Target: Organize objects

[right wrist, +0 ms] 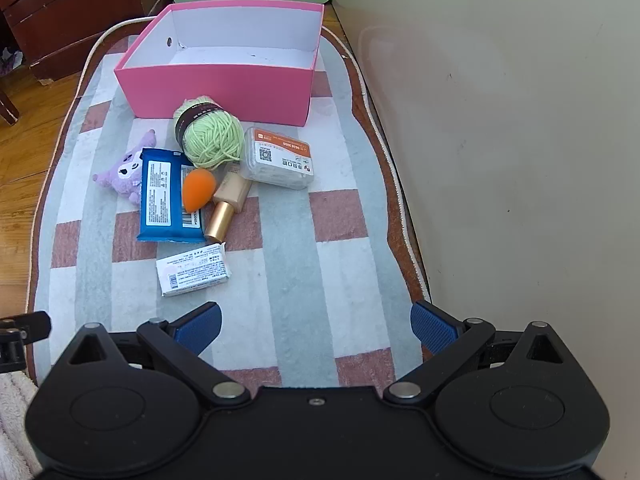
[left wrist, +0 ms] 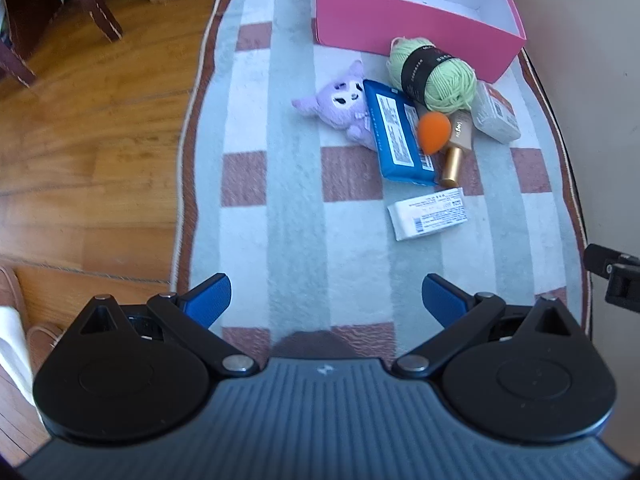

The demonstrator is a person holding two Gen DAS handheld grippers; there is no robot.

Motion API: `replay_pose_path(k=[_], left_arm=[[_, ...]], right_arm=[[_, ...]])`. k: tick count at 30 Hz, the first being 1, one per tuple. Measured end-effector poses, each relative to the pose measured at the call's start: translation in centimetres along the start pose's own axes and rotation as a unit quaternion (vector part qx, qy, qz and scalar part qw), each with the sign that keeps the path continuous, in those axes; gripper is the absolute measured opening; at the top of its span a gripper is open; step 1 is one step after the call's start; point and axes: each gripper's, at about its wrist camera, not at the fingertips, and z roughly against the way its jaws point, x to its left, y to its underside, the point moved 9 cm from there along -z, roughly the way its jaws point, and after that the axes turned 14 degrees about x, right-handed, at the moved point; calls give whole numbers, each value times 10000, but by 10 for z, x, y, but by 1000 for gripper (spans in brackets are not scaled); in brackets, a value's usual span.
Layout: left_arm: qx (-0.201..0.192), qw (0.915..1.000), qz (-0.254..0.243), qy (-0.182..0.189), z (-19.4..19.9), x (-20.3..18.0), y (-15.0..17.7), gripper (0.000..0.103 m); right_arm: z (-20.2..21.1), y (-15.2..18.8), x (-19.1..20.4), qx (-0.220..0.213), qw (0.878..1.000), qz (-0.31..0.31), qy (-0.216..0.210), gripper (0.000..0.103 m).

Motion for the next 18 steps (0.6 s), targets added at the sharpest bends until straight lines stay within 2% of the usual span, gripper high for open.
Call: replay_pose_path(k=[3, 12, 18], left_arm=[[13, 9999, 62, 92, -4, 0, 3, 103], [-300, 9995, 19, -33, 6, 4, 2, 103], [-405, 9977, -185, -503, 7, 4, 3, 103]], right_arm=[[-1, 1, 1, 12, 10000, 24, -12, 101], [-1, 1, 4, 11, 9999, 111, -26, 102], [0, 2, 5, -7, 9999, 118, -43, 102]])
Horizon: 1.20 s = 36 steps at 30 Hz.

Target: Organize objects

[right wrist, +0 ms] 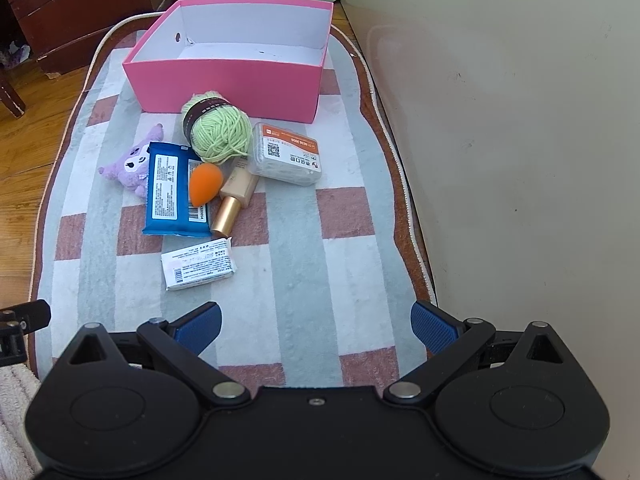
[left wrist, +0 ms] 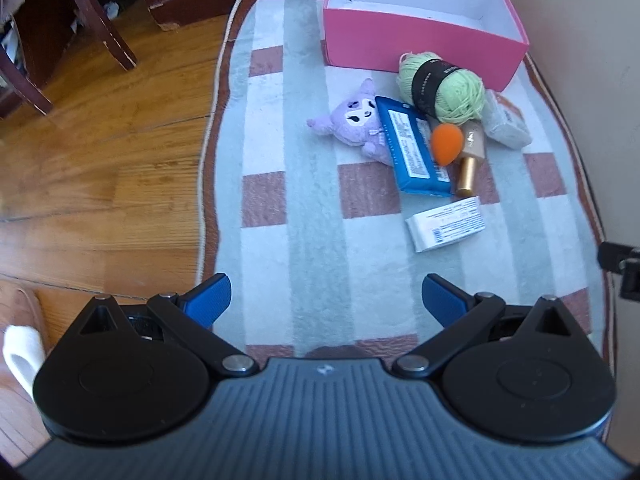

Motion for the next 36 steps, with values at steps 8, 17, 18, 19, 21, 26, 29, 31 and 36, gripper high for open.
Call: replay_pose_path(k=[8, 17, 18, 19, 21, 26, 29, 31, 36], left_arm=[[71, 9999, -55, -128, -5, -3, 1, 103], [-139, 9998, -110, -70, 0, -7, 2, 100], [-172, 9998, -67, -27, 1, -6, 1, 100], [-221, 9998, -29, -4, 3, -6, 1, 100], [-271, 9996, 36, 38, 5, -5, 0, 101], [-321, 9991, 55, 259, 8, -5, -1, 102], [-414, 9989, -8, 240, 13, -5, -1, 102], [-463, 9988, -77, 171, 15, -5, -2, 102], [-568, 9975, -378, -200, 20, -11, 0, 102]], right_arm=[[1, 0, 0, -20, 10000, 16, -13, 102], [1, 0, 0, -20, 10000, 21, -15, 102], [2, 0, 0, -19, 10000, 22, -13, 102], [1, 0, 0, -19, 10000, 29, -10, 102], [1, 0, 0, -18, 10000, 40, -4, 102], [1, 0, 1, -39, 10000, 73, -8, 102], [-1, -1, 1, -32, 9999, 96, -10, 102], [0, -1, 1, -47, 9999, 108, -8, 102], [1, 0, 1, -81, 9998, 158, -1, 102]])
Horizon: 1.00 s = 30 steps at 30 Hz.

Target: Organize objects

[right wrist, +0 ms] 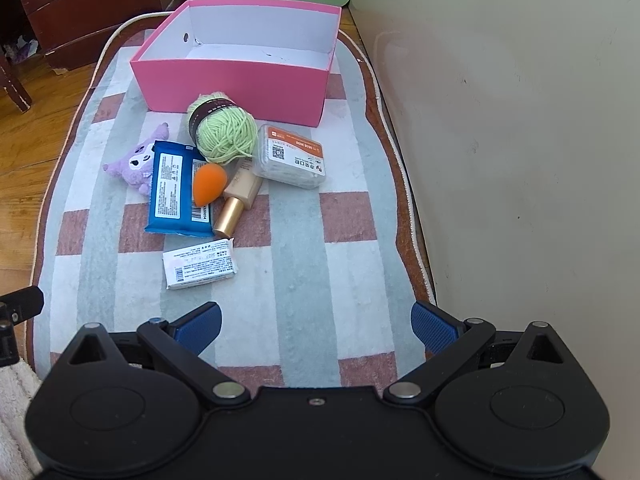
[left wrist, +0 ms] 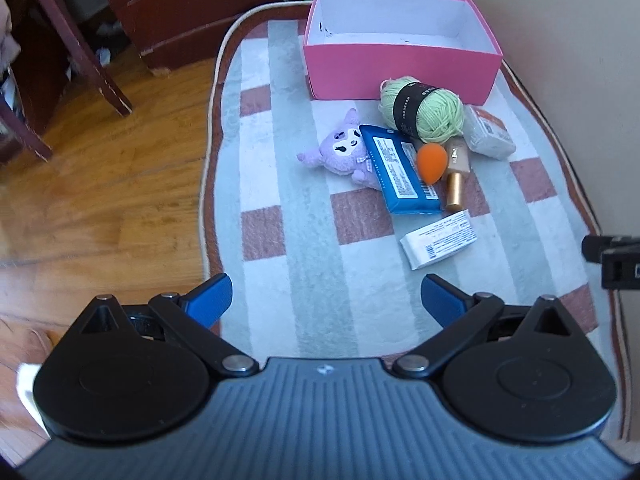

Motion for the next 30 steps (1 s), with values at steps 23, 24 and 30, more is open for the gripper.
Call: replay_pose_path(k=[23, 24, 30], left_arm=[[256, 9907, -975, 911, -2, -24, -36, 103], [216, 9904, -1007, 919, -4, -28, -38, 103], [543, 9901, -919, 916, -47, -43, -49, 100]], right_arm=[[36, -21, 8, -1759, 9754, 1062, -793, 102], [39, -22, 8, -1988, 9699, 1160, -795, 102], [-11, -40, 3, -1014, 9779, 996, -1533, 101]])
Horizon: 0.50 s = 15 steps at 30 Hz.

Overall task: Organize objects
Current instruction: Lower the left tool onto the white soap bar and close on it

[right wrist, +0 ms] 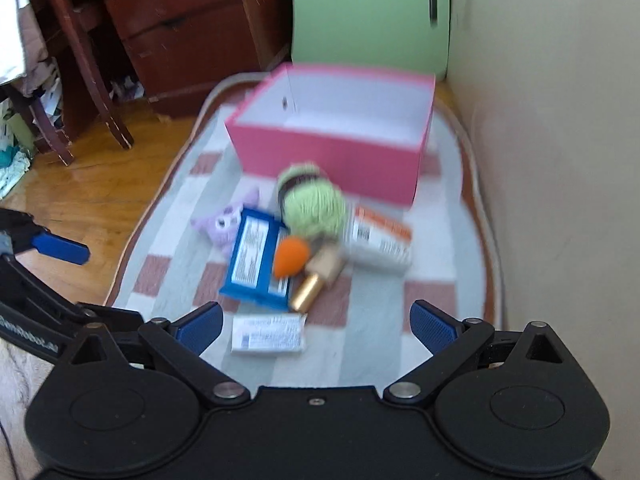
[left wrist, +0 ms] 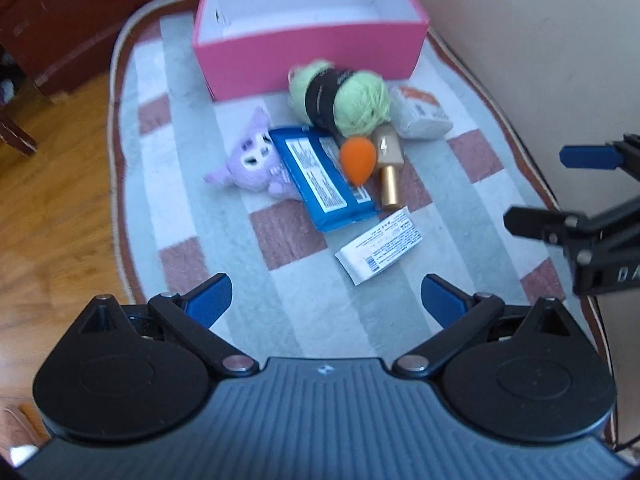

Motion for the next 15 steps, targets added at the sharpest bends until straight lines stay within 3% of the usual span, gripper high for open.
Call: replay_pose_path(k=[5, 8, 12, 15], left_arm=[[358, 9973, 585, 262, -48, 15, -20, 97], [345, 9963, 610, 492, -64, 13, -25, 94], [260, 9910, 634, 1153, -81, 8, -24, 78], [175, 9860, 814, 1443, -93, 9, -23, 71]], right_arm=[[-37, 10, 0, 396, 9984, 359, 180, 95], [-53, 13, 11, 464, 9974, 555, 37, 95], [-78, 10, 27, 530, 9960, 723, 72, 94], [-93, 13, 43, 650, 9910, 1173, 23, 94]])
